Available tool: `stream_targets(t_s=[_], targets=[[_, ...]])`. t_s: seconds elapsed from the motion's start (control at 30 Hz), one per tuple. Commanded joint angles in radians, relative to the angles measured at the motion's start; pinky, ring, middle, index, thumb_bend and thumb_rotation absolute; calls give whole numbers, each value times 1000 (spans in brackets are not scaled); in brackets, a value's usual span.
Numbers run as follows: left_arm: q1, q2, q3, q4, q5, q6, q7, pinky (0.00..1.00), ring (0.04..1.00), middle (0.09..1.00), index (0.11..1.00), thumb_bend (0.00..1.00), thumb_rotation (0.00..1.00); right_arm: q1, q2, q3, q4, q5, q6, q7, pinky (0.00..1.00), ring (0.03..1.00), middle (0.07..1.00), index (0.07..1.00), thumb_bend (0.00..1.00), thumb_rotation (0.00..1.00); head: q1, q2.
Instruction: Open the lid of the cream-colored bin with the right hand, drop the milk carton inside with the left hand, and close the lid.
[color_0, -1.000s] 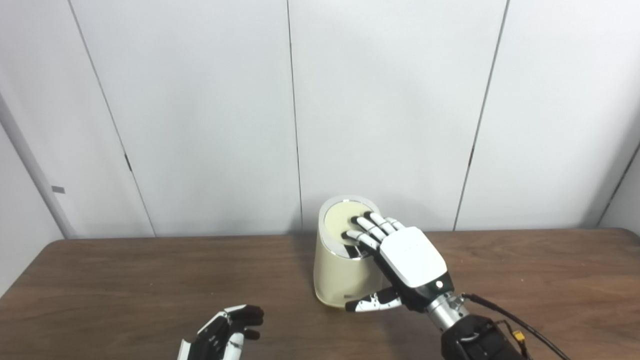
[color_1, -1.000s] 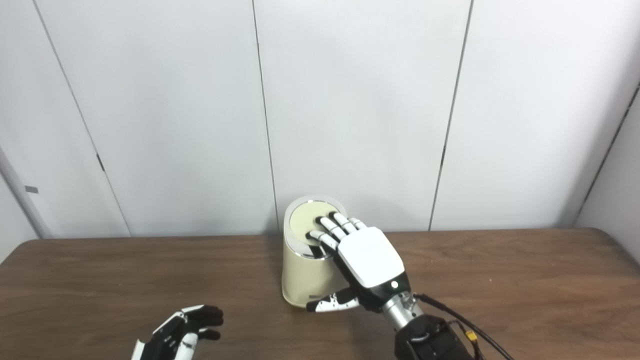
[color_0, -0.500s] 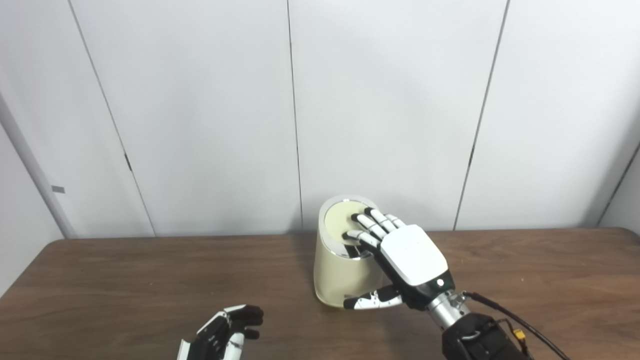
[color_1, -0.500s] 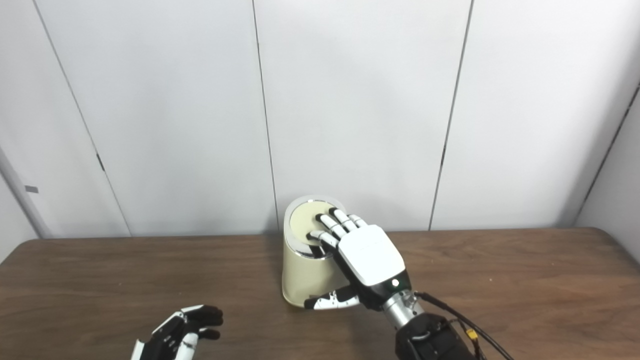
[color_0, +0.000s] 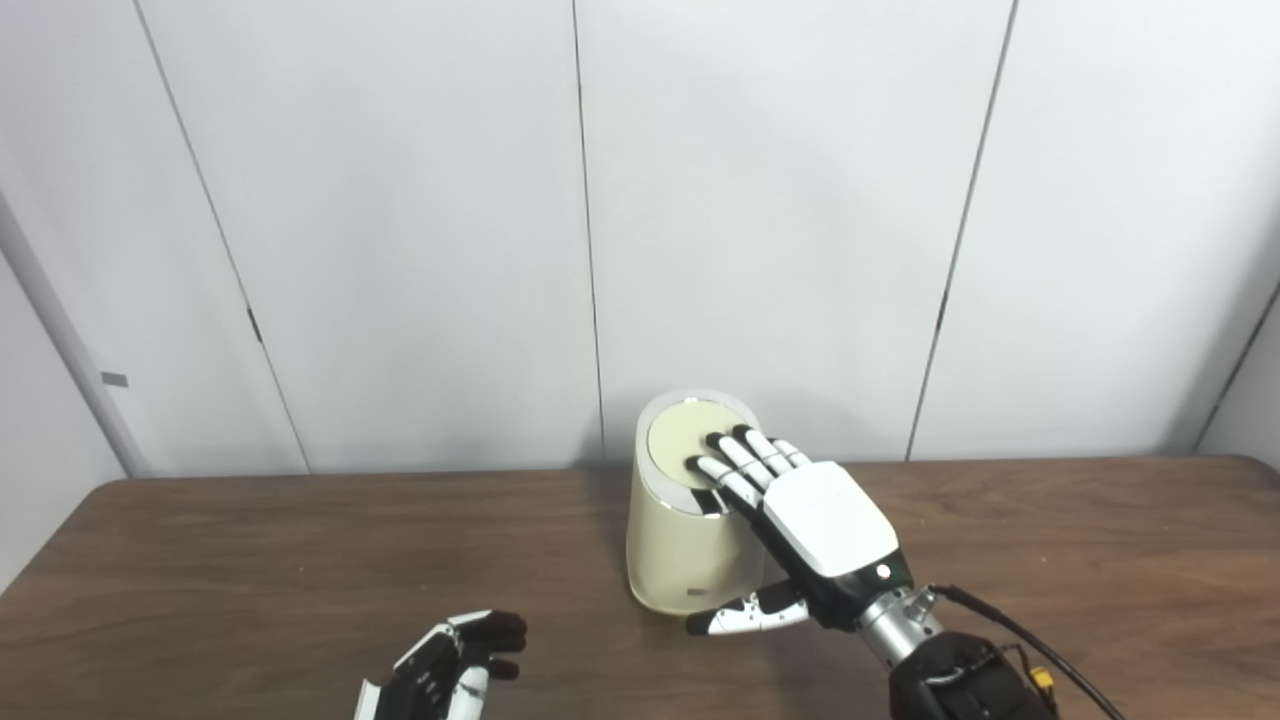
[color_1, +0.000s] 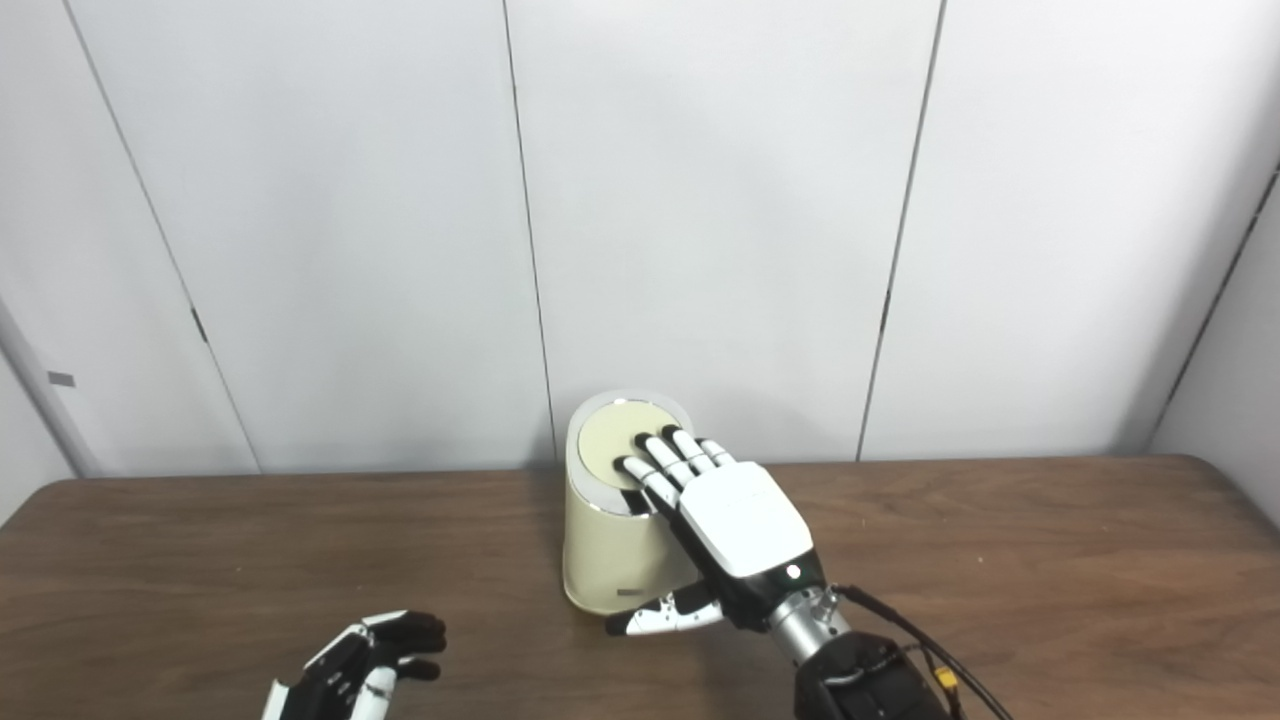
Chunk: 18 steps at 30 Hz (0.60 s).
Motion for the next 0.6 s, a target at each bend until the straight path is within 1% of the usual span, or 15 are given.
stream_targets(t_s=[0.0, 0.17, 0.33, 0.47, 0.57], targets=[[-6, -2, -3, 14, -8, -6, -1, 601, 678, 681, 663, 123, 533, -44, 12, -31, -43, 6, 20, -2, 914, 1000, 994, 995, 727, 745, -1, -2], [-9, 1, -4, 25, -9, -21, -5, 593, 673, 676, 662, 127, 523, -41, 29, -52, -48, 19, 20, -2, 914, 1000, 1000, 1000, 750, 778, 1, -3], [-1, -2, -5, 12, -8, -3, -5, 600, 680, 682, 666, 141, 543, -29, 40, -65, -64, 45, 16, 0, 944, 1000, 1000, 1000, 738, 779, 3, -2], [3, -4, -5, 6, -19, 5, -7, 604, 680, 681, 664, 148, 529, -16, 51, -82, -88, 69, 1, -26, 938, 1000, 1000, 1000, 734, 749, 6, 2], [5, -5, -6, 0, -14, 9, -7, 602, 681, 683, 666, 151, 529, -5, 59, -102, -117, 90, -6, -40, 927, 1000, 1000, 1000, 735, 775, 8, 2]])
